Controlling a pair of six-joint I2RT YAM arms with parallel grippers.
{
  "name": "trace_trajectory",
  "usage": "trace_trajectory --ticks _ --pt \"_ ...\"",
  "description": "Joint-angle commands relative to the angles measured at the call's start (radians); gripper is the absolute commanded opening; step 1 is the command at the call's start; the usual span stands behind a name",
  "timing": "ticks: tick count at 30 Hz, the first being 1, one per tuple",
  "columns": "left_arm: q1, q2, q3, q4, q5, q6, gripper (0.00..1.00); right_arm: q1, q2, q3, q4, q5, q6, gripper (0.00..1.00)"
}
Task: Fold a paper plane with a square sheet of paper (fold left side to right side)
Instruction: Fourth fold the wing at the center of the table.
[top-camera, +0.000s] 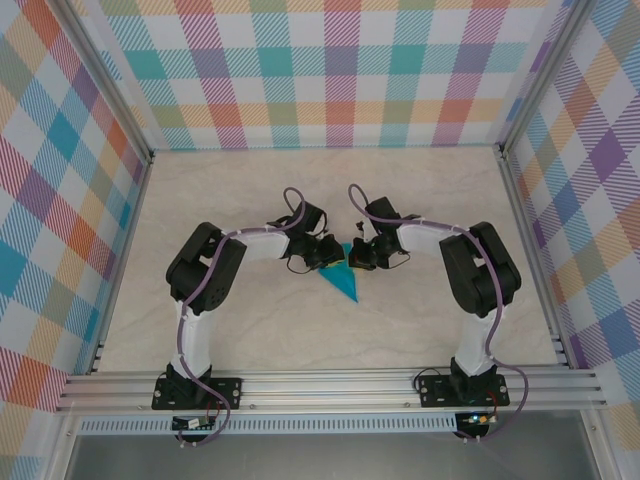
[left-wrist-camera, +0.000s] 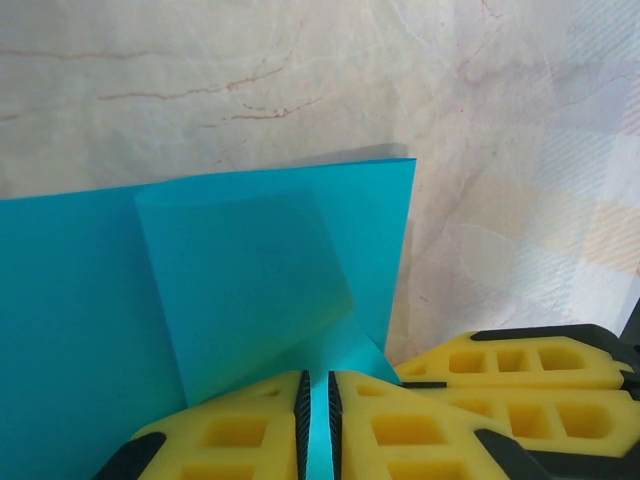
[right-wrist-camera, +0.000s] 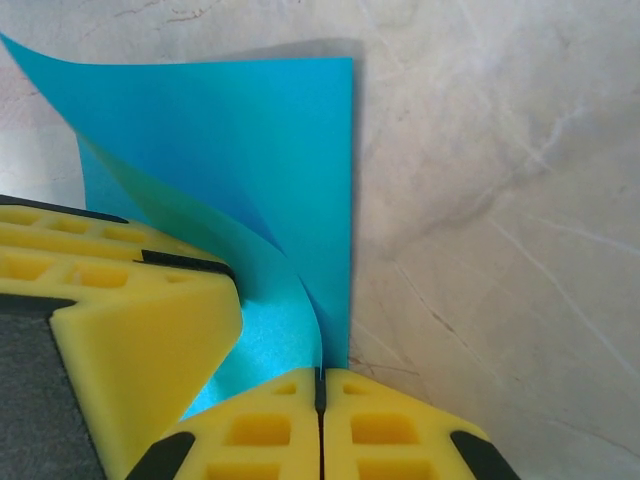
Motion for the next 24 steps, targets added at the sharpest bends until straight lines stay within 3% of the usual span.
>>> trace_trajectory --ticks 1,9,12,19,24 --pt "-0.004 0.024 -0.043 -0.040 -0.036 0.014 0.16 0.024 0.037 0.019 -0.033 -0.005 -0.015 0.09" --pt "-0.006 0.026 -0.069 -0.021 -0.037 0.006 0.15 0.023 -0.138 0.086 -0.171 0.094 -0.029 0.30" --pt "-0.006 0.026 -0.065 -0.019 -0.035 0.007 0.15 0.023 -0.232 0.040 -0.170 0.069 -0.031 0.35" --pt "-0.006 0.021 -0.062 -0.021 -0.035 0.008 0.15 0.067 -0.268 -0.102 -0.030 -0.215 0.026 0.25" --pt "-0.006 0.019 -0.062 -0.023 -0.035 0.008 0.15 0.081 -0.215 -0.133 -0.004 -0.214 0.039 0.21"
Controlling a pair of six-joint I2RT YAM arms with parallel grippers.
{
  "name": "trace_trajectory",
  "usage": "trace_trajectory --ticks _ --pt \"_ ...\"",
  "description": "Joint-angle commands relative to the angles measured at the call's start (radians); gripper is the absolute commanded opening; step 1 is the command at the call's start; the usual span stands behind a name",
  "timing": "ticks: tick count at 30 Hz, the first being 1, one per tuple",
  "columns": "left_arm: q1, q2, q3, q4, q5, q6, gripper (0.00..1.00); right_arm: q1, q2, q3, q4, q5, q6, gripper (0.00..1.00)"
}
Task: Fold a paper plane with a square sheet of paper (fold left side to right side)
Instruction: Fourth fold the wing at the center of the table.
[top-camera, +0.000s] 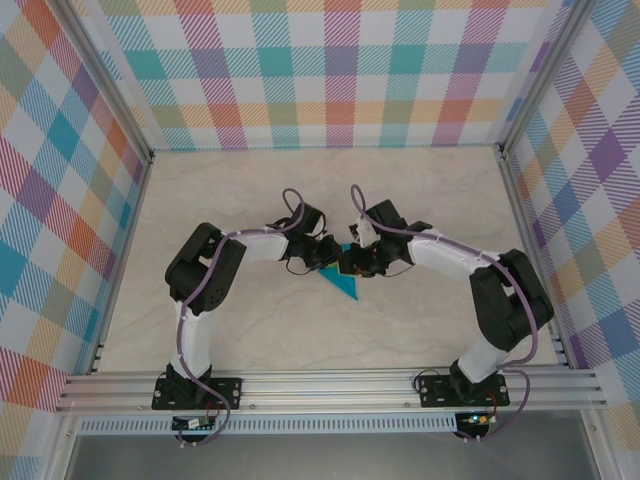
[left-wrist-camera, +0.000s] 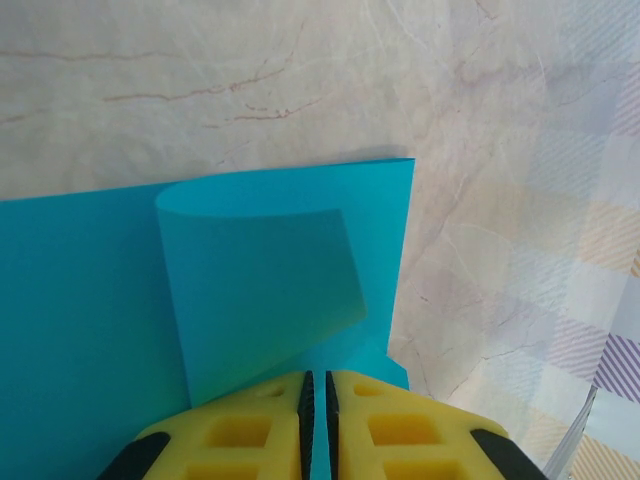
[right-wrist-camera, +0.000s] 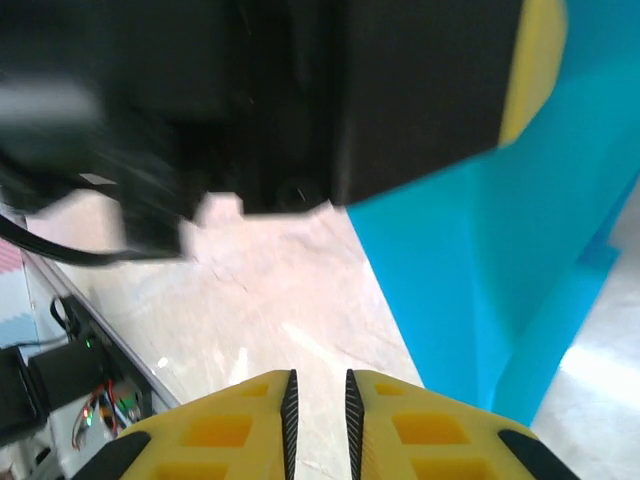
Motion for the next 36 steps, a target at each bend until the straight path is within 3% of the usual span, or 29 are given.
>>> trace_trajectory --ticks 1,36 --pt "-0.007 0.023 -0.036 -0.066 -0.036 0.008 0.15 0.001 0.039 -0.013 0.029 -0.054 0.013 0.21" --pt "-0.007 0.020 -0.036 -0.072 -0.046 0.013 0.14 0.011 0.155 -0.035 -0.072 0.058 -0.016 0.20"
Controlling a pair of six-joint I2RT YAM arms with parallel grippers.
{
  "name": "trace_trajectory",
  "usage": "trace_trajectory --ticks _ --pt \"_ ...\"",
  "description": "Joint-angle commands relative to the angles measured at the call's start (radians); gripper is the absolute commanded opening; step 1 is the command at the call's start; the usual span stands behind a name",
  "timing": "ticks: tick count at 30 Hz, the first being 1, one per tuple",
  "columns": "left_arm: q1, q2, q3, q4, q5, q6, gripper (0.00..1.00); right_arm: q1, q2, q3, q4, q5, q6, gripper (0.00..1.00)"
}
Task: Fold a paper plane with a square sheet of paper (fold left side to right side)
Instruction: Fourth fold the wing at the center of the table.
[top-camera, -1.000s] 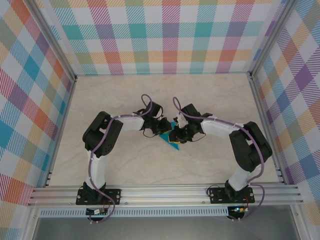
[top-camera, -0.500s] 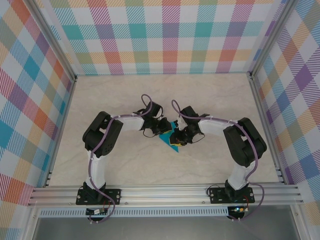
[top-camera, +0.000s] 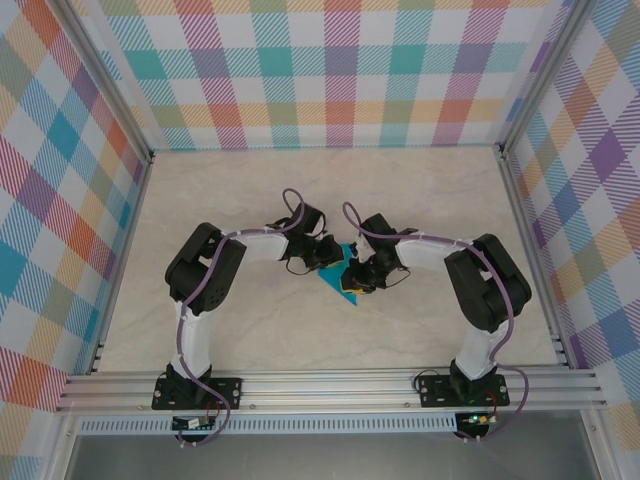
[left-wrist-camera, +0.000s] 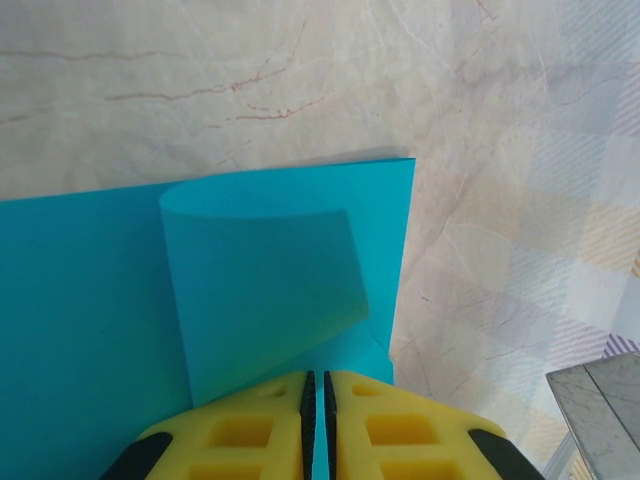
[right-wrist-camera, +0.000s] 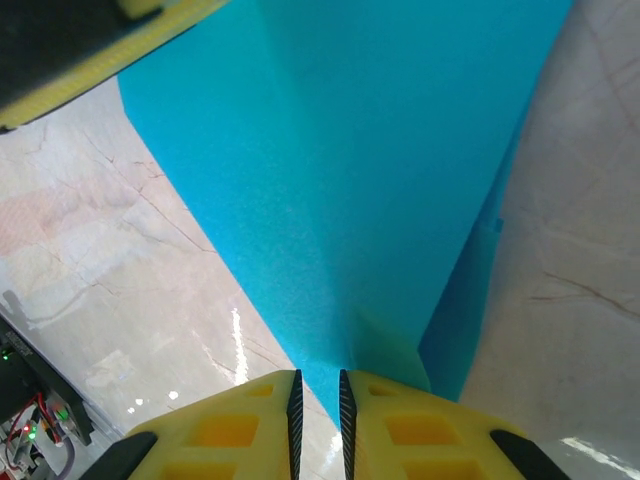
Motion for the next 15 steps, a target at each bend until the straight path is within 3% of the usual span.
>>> trace_trajectory --ticks 1,15 --pt "-0.007 0.019 -0.036 -0.071 -0.046 0.012 0.14 0.008 0.021 -0.021 -0.055 0.021 -0.019 0.20" --pt "-0.007 0.025 -0.037 -0.073 -0.049 0.012 0.14 0.018 0.027 -0.055 -0.082 0.043 -0.031 0.16"
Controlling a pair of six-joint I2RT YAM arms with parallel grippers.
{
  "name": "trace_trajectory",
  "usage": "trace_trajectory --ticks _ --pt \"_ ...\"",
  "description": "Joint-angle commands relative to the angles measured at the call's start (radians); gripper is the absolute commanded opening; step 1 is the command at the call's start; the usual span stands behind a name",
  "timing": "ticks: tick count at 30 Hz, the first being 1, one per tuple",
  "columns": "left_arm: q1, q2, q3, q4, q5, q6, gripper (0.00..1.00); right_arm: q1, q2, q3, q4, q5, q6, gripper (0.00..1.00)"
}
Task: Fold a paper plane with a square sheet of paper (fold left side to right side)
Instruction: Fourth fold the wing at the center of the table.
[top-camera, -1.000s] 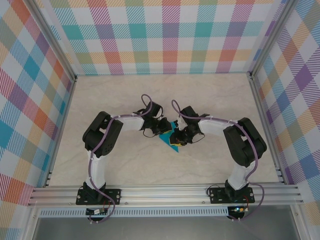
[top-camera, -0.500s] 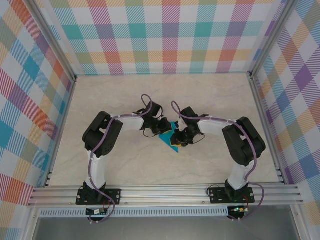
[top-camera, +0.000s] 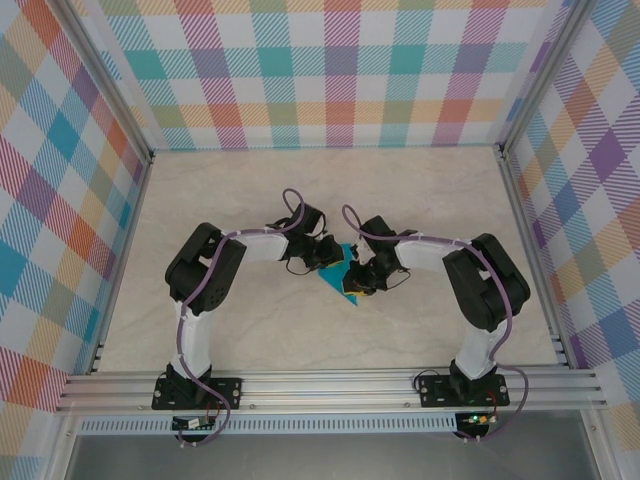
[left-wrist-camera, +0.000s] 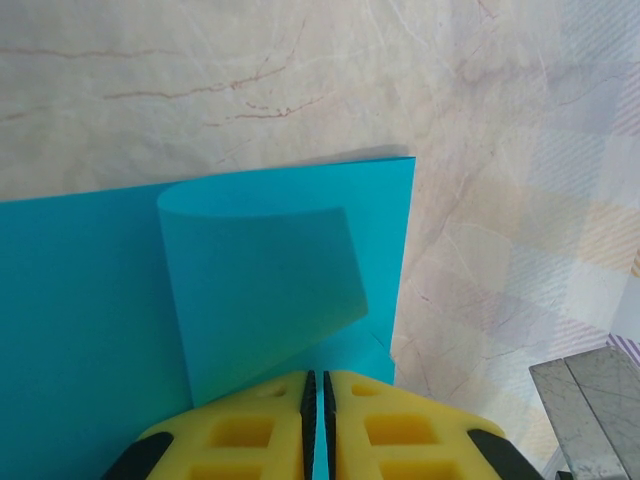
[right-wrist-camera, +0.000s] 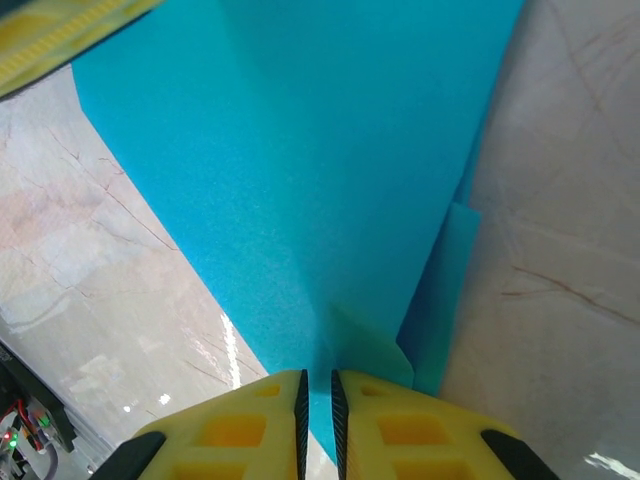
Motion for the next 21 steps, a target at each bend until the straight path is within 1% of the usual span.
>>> trace_trajectory --ticks 1,5,16,21 --pt "-0.007 0.025 -0.036 -0.074 -0.050 0.012 0.14 0.015 0.021 -0.045 -0.084 0.019 -0.024 0.16" --pt "-0.007 0.025 -0.036 -0.073 -0.050 0.013 0.14 0.021 0.001 -0.067 -0.084 0.015 -0.025 0.15" --pt "-0.007 0.024 -0.038 -0.070 -0.049 0.013 0.14 0.024 -0.072 -0.123 -0.003 -0.079 0.016 0.15" --pt "-0.007 0.016 -0.044 -0.063 -0.043 0.010 0.14 0.024 -0.144 -0.093 -0.020 -0.065 0.026 0.15"
